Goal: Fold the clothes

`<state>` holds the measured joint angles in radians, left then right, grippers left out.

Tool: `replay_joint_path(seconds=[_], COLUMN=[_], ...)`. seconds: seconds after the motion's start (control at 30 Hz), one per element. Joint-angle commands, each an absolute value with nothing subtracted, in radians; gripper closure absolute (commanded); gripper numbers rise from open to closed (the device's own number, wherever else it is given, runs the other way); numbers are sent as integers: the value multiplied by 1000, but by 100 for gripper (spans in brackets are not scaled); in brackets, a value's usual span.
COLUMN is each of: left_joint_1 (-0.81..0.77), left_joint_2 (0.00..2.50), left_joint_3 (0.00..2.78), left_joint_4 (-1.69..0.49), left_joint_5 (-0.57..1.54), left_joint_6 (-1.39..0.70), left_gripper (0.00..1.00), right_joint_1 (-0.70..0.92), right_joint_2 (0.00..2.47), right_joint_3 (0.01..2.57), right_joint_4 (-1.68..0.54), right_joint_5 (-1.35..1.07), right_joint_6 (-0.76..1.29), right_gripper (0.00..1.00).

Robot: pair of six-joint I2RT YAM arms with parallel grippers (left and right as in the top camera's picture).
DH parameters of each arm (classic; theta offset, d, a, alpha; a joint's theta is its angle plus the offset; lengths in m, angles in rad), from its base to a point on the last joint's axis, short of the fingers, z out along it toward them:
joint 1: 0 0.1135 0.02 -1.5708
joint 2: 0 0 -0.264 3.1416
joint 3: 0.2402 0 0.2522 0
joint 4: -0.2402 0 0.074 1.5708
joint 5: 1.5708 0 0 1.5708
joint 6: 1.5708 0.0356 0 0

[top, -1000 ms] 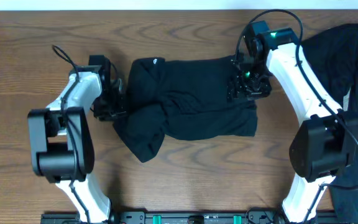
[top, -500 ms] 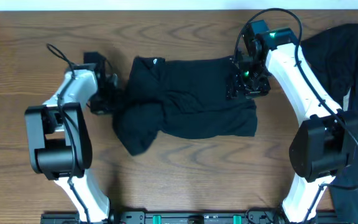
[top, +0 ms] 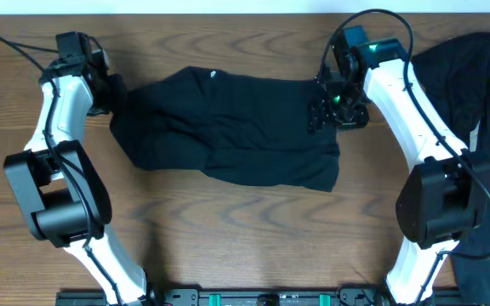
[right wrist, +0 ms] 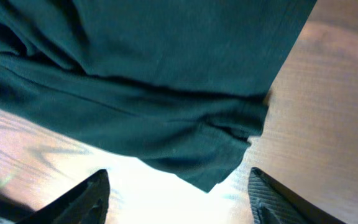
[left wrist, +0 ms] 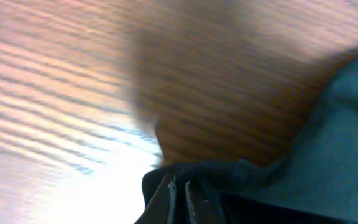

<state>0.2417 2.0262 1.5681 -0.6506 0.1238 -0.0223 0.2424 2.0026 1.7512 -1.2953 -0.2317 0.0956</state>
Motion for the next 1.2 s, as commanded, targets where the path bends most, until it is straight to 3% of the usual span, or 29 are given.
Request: replay_joint_path(seconds=[0.0,0.07,0.1,0.13,0.17,0.2,0.3,0.8,0.9,1.0,1.17], left_joint_1=[271,293,303,313,324,332,349,292,282,282,282], left_joint_2=[2025,2024,2023,2022,2021,2017,1988,1617,1525,1438,1319], left_joint_3=[1609,1635,1650,1668,1691,1708,1753,1781,1781,1781,1774], left_joint_4=[-672,-706,-729,-756,-786,-812,-891,-1275,-1325,-1398,-1528], left_joint_5=[57,59,59,59,59,60,86,236,235,234,231], left_joint_6=[-13,-13,-13,-13,-13,-13,-13,-12,-8,21,33], left_gripper=[94,87,78,56,42,38,37,38,38,38,42], right_joint_1=[249,249,249,249,249,249,245,244,245,244,244], right_joint_2=[2000,2000,2000,2000,2000,2000,2000,2000,2000,1995,1921], right_joint_3=[1721,1682,1661,1633,1608,1584,1510,1370,1335,1335,1336], right_joint_4=[-1266,-1234,-1220,-1200,-1184,-1168,-1119,-1018,-982,-982,-1007], right_joint_5=[-236,-236,-236,-236,-236,-235,-231,-162,-202,-242,-252], right_joint_6=[120,134,137,145,145,145,144,126,126,125,117], right_gripper=[29,28,28,28,29,29,36,42,54,79,91])
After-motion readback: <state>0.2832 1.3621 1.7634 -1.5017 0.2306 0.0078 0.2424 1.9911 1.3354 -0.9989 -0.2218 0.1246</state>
